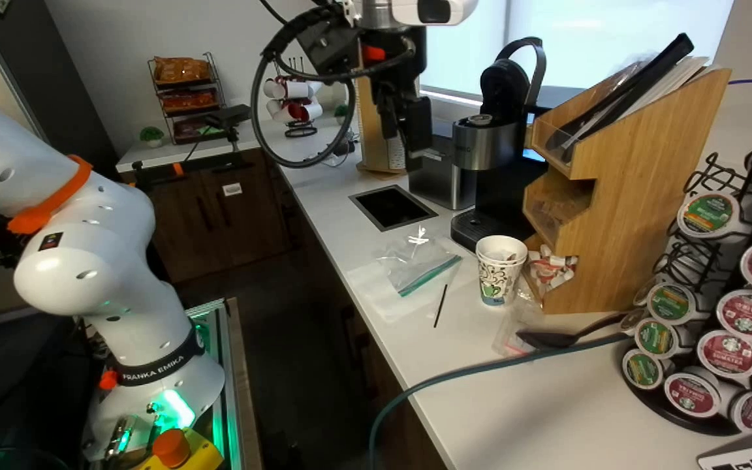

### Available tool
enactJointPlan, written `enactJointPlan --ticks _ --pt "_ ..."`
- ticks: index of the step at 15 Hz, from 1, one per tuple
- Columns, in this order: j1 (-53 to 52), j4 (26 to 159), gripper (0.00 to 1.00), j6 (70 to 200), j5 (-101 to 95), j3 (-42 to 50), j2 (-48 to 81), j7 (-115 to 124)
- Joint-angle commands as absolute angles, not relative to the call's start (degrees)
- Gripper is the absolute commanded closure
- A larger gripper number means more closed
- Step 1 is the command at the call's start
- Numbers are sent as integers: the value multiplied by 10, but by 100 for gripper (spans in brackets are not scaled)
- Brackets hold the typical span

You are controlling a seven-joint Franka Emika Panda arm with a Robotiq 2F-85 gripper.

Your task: Put the black ladle on top of the wooden stand.

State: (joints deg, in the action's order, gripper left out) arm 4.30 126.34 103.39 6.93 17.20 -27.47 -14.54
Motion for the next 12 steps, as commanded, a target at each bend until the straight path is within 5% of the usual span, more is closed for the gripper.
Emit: enactJointPlan --ticks 1,4,5,12 --pt "63 1204 0 1054 110 214 -180 -182" --pt "72 1128 0 976 155 241 -79 -194" --pt "85 1192 0 1027 125 215 -152 -185" --pt "95 1141 0 1024 151 209 -75 -176"
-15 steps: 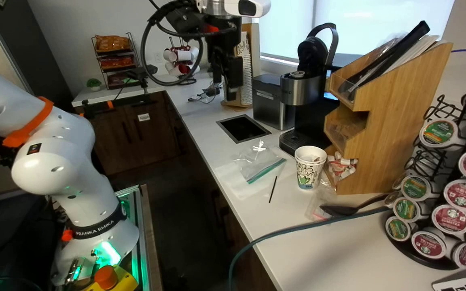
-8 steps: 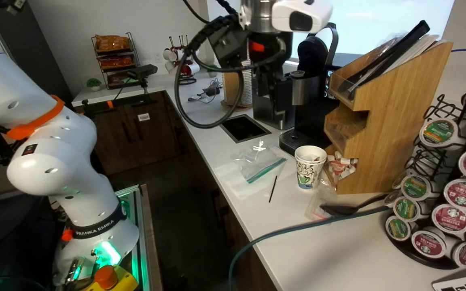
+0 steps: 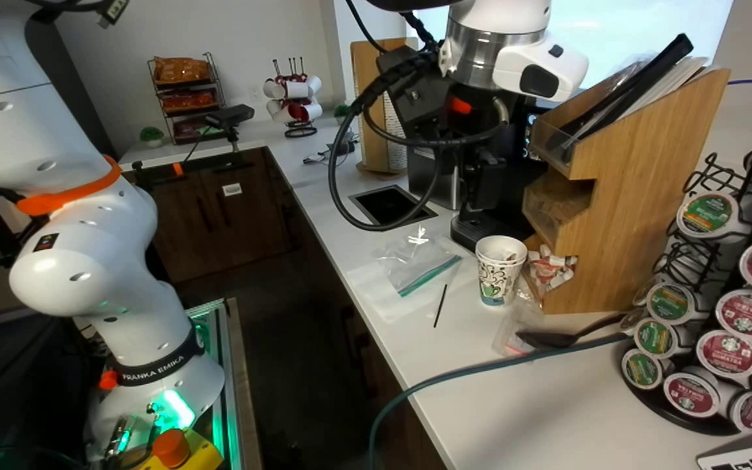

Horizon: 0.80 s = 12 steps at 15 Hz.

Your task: Put the black ladle on top of the wooden stand.

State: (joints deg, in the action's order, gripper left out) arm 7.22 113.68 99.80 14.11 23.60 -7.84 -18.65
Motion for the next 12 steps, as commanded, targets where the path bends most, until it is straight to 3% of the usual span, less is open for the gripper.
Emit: enactJointPlan --ticks 1,7,12 --pt "95 1151 0 1067 169 199 -68 -155" --pt "112 1185 0 1271 174 174 -33 -82" --pt "140 1140 0 1250 28 176 47 22"
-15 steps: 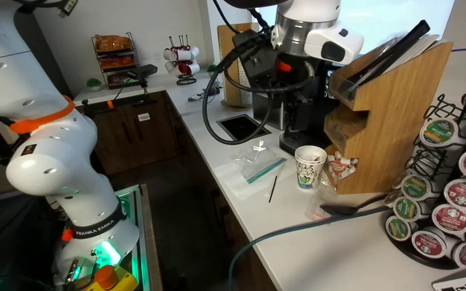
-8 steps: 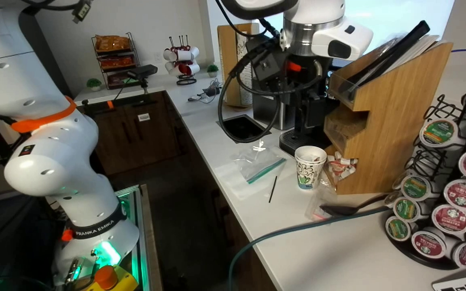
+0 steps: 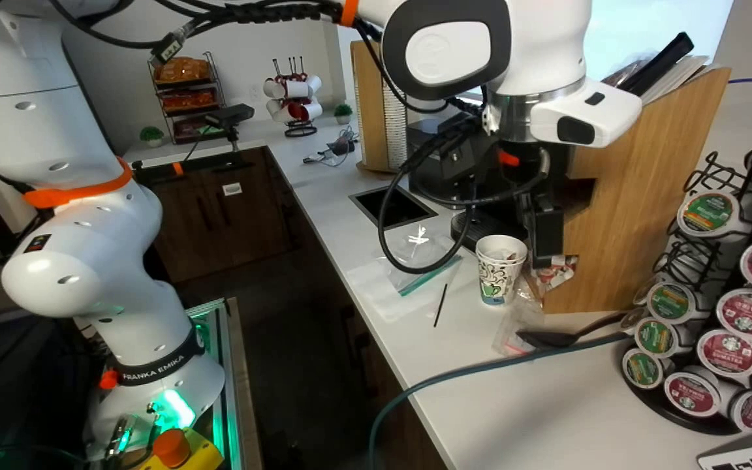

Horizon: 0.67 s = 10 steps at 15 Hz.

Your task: Put the black ladle on top of the wooden stand.

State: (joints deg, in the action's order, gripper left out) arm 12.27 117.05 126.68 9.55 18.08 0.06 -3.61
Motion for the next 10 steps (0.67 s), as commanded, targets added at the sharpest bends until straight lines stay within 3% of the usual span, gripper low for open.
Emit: enactJointPlan --ticks 1,2,10 --pt "144 1123 0 1228 14 178 66 39" --pt "144 1159 0 1259 46 172 28 1" --pt "154 1121 0 1289 57 164 95 -13"
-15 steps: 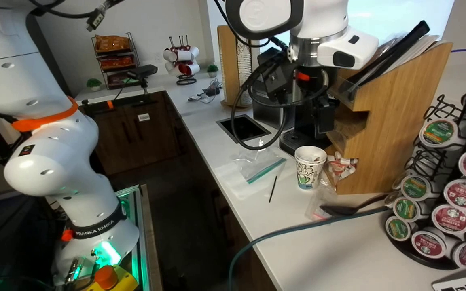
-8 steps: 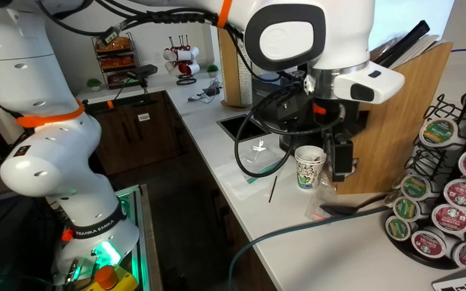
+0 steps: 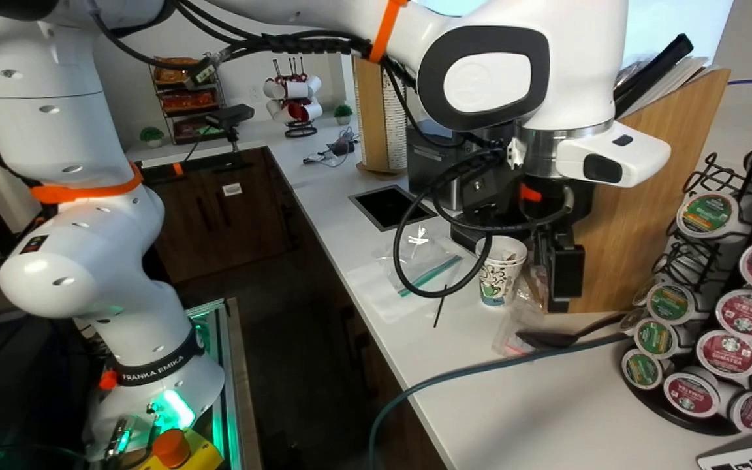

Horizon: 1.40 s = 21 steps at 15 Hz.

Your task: Put the black ladle on top of the wooden stand.

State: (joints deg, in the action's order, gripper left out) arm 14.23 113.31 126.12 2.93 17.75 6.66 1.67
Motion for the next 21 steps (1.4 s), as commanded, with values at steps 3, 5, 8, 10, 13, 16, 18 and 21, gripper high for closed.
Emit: enactJointPlan --ticks 3,5,8,10,13,16,18,21 --pt "165 1096 0 1313 112 152 138 -53" --pt "178 1074 0 1306 157 140 168 -82" --pt "197 1037 0 1293 204 120 212 -106" --pt "205 1014 0 1268 205 113 235 -91" --pt "210 996 0 1239 190 114 260 -62" --pt "210 1007 0 1252 184 113 254 -65" --pt "211 1005 0 1250 184 113 258 -60" --pt "196 1030 0 1298 177 115 251 -39"
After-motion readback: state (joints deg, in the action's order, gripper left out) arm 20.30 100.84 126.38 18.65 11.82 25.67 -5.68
